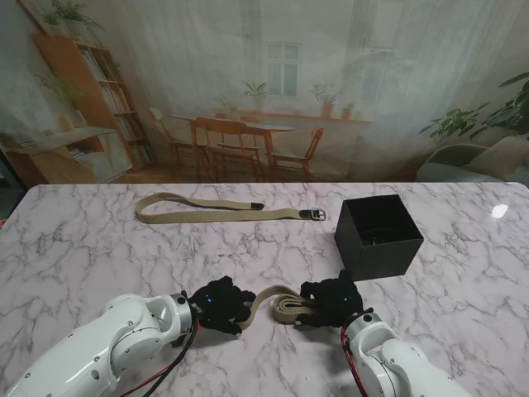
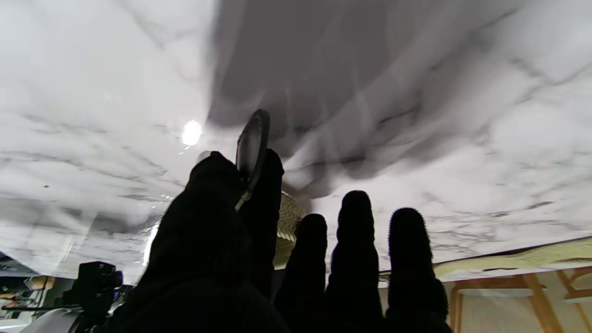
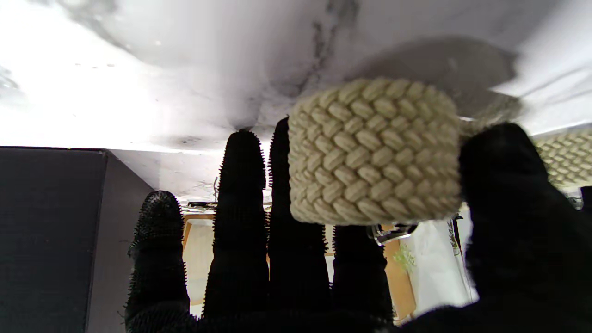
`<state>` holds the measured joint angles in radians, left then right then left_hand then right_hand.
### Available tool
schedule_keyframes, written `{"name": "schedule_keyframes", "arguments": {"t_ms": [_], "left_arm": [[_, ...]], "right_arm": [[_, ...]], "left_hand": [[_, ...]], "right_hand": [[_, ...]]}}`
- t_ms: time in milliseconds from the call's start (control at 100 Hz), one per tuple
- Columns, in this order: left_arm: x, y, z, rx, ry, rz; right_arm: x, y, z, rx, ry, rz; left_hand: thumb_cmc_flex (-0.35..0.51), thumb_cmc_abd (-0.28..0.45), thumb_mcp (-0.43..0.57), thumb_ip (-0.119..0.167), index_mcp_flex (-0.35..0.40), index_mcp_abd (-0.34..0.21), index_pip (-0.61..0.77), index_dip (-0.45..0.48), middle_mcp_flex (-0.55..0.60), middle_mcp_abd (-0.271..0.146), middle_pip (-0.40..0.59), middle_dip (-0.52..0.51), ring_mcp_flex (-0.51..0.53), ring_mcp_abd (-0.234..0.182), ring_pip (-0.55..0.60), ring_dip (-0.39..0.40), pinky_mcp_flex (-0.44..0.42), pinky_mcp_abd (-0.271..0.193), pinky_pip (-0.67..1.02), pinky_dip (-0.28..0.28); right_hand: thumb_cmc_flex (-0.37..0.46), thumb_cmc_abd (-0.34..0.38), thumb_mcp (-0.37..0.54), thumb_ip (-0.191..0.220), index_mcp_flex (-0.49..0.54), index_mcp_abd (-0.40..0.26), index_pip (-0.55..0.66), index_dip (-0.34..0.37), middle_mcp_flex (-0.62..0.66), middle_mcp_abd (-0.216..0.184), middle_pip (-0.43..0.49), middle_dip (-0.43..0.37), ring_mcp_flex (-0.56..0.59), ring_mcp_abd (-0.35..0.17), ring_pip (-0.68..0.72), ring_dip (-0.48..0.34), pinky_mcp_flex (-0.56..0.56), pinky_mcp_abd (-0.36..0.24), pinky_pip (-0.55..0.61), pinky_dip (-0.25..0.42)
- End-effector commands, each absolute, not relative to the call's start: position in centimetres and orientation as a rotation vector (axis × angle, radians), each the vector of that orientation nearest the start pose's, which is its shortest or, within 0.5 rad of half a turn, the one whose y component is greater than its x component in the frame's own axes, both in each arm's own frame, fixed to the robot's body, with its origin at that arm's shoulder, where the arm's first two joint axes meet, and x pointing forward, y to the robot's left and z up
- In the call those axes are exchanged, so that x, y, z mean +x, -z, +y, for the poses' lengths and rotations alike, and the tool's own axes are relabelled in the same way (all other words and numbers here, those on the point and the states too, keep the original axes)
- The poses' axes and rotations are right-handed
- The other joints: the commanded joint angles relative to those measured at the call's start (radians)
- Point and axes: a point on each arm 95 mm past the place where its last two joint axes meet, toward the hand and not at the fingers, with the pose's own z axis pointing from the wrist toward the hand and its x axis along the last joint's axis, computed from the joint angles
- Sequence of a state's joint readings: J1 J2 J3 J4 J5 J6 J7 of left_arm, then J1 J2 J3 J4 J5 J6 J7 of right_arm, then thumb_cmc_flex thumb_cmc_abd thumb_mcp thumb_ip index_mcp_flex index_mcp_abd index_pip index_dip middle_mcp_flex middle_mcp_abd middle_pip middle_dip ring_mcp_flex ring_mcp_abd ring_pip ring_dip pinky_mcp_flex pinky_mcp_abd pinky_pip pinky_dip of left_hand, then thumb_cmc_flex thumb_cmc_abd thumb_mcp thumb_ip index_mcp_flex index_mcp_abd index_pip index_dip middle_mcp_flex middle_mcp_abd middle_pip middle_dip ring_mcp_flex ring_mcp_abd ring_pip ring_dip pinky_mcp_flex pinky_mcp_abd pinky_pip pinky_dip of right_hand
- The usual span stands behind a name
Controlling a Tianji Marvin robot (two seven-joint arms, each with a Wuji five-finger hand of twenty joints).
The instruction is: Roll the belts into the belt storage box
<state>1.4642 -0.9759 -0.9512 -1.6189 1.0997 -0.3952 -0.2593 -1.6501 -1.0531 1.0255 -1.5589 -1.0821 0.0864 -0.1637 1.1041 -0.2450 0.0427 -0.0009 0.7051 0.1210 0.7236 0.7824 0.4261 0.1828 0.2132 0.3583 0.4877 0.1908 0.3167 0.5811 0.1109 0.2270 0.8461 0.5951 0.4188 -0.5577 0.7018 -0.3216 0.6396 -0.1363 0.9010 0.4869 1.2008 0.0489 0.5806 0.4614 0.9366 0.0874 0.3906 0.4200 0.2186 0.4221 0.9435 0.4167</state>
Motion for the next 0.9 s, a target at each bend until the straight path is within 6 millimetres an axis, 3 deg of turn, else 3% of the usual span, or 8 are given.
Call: {"name": "schedule_keyframes", "arguments": {"t_ms": [0,290,400,460,630,720,890], "left_arm": [[35.3,35.6,-7.8,-0.74,1.45,2.323],[35.3,35.9,-10.1,-0.766,1.494,2.302],[35.4,36.4,-10.5,-0.801,1.491,2.321],[35.4,36.5,-10.6,-0.815,1.491,2.331],[35.1,36.6,-10.7,-0.853,1.504,2.359],[34.9,36.4,-10.7,-0.861,1.528,2.36],[34.5,35.5,-10.0,-0.853,1.624,2.314]], "right_arm": [[33.3,39.8,3.8,1.161,-1.395,1.658],[33.2,40.0,4.5,1.169,-1.398,1.687],[33.2,40.1,4.6,1.176,-1.393,1.696],[33.2,40.2,4.7,1.179,-1.393,1.696],[33.3,40.3,4.7,1.181,-1.388,1.704],[33.3,40.3,4.7,1.181,-1.388,1.709],[33.3,40.4,4.6,1.179,-1.383,1.716]], "left_hand": [[0.036,-0.027,0.051,-0.002,0.031,-0.019,0.009,0.012,0.013,-0.011,0.005,0.015,-0.007,-0.007,-0.009,0.0,-0.02,0.023,-0.006,0.004],[0.012,-0.014,0.033,-0.01,0.046,-0.037,-0.015,-0.014,0.003,-0.01,-0.005,0.012,-0.028,0.002,-0.015,0.0,-0.036,0.03,-0.006,0.021],[-0.081,0.066,-0.028,-0.016,0.091,-0.038,-0.078,-0.097,-0.005,-0.009,-0.023,-0.003,-0.045,0.01,-0.023,-0.004,-0.052,0.036,-0.021,0.033],[-0.185,0.143,-0.061,-0.021,0.112,-0.028,-0.161,-0.144,-0.011,-0.01,-0.037,-0.015,-0.058,0.014,-0.033,-0.011,-0.061,0.038,-0.035,0.036],[-0.274,0.202,-0.073,-0.025,0.117,-0.058,-0.257,-0.206,-0.012,-0.012,-0.057,-0.023,-0.074,0.016,-0.045,-0.017,-0.077,0.045,-0.06,0.045],[-0.281,0.215,-0.07,-0.025,0.047,-0.095,-0.311,-0.23,-0.01,-0.009,-0.062,-0.021,-0.071,0.013,-0.046,-0.015,-0.078,0.044,-0.067,0.049],[-0.214,0.176,-0.06,-0.02,0.016,-0.072,-0.297,-0.186,0.025,-0.014,-0.046,-0.004,-0.028,0.008,-0.024,0.001,-0.036,0.034,-0.03,0.07]], "right_hand": [[0.078,0.058,0.139,0.054,0.054,-0.179,0.116,-0.009,0.067,-0.06,0.045,0.024,0.06,-0.046,0.026,0.012,-0.001,0.017,0.012,-0.012],[0.071,0.07,0.114,0.057,0.058,-0.156,0.115,-0.034,0.079,-0.065,0.035,0.022,0.071,-0.052,0.032,0.019,0.006,0.009,0.029,-0.014],[0.073,0.071,0.111,0.059,0.06,-0.151,0.117,-0.039,0.081,-0.062,0.033,0.021,0.071,-0.05,0.032,0.02,0.005,0.01,0.031,-0.015],[0.075,0.072,0.11,0.06,0.063,-0.148,0.118,-0.042,0.086,-0.062,0.034,0.022,0.074,-0.05,0.033,0.021,0.006,0.012,0.033,-0.016],[0.078,0.076,0.109,0.061,0.064,-0.144,0.116,-0.051,0.087,-0.063,0.03,0.021,0.073,-0.052,0.032,0.022,0.006,0.012,0.035,-0.019],[0.079,0.079,0.109,0.062,0.059,-0.144,0.113,-0.055,0.082,-0.063,0.025,0.02,0.067,-0.051,0.029,0.021,0.002,0.014,0.033,-0.021],[0.081,0.082,0.107,0.064,0.047,-0.145,0.112,-0.058,0.065,-0.063,0.017,0.018,0.06,-0.046,0.024,0.02,0.002,0.014,0.035,-0.024]]}}
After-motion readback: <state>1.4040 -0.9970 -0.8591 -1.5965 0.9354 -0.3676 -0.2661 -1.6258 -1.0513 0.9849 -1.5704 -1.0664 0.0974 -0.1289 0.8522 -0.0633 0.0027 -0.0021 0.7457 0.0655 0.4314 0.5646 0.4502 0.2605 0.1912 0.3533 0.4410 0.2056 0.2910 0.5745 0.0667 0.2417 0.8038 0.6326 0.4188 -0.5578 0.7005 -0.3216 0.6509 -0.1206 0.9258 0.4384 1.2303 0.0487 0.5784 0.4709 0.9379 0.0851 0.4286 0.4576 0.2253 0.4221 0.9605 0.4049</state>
